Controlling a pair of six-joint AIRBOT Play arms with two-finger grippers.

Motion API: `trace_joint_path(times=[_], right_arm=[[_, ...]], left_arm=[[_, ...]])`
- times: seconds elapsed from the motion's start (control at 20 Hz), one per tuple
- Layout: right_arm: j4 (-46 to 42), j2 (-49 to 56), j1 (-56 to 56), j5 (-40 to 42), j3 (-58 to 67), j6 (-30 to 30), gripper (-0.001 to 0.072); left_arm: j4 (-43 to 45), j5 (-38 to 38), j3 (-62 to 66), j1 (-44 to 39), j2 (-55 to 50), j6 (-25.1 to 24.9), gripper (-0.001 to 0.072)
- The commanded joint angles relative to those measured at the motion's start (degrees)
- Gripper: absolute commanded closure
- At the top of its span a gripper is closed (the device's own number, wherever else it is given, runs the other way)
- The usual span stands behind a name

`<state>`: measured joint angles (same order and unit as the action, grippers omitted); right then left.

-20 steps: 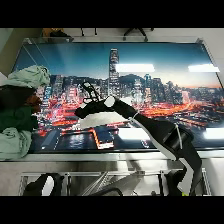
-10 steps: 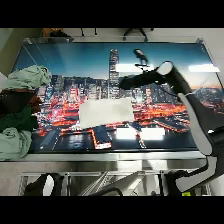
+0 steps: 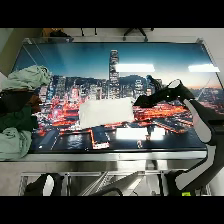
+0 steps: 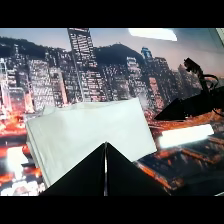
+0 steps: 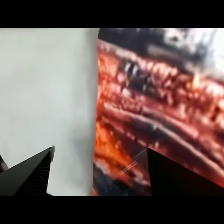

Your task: Fold the shirts.

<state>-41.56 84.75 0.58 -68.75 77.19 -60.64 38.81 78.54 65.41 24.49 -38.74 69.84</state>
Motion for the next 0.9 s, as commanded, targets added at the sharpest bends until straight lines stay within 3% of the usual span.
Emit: trace_joint_path(times=[0.0,0.15,0.25,0.3,0.35,0.4,0.6,0.85], right_arm=[[6.2,4.2,2.4,1.2,-0.8,2.7,0.0074],[11.7,4.5,4.4,1.2,-0.7,5.5,0.008],[15.1,4.4,5.0,0.7,0.0,6.9,0.0362],[16.4,4.4,5.0,0.3,0.4,7.5,0.0426],[17.3,4.4,5.0,-0.3,1.0,7.6,0.059],[17.6,4.2,4.9,-0.7,1.7,8.3,0.0694],[16.6,-0.9,-0.8,4.3,2.5,5.8,0.0696],[2.3,-9.9,-22.2,5.9,2.5,-5.1,0.0697]], left_arm=[[0.1,-0.7,0.0,0.1,0.0,0.0,0.0688],[0.1,-0.7,0.0,0.1,0.0,0.0,0.0688],[0.1,-0.7,0.0,0.1,0.0,0.0,0.0688],[0.1,-0.7,0.0,0.1,0.0,0.0,0.0688],[0.1,-0.7,0.0,0.1,0.0,0.0,0.0688],[0.1,-0.7,0.0,0.1,0.0,0.0,0.0688],[0.2,-0.7,0.0,0.1,0.0,0.0,0.0688],[0.2,-1.6,0.0,0.1,0.0,-0.6,0.0688]])
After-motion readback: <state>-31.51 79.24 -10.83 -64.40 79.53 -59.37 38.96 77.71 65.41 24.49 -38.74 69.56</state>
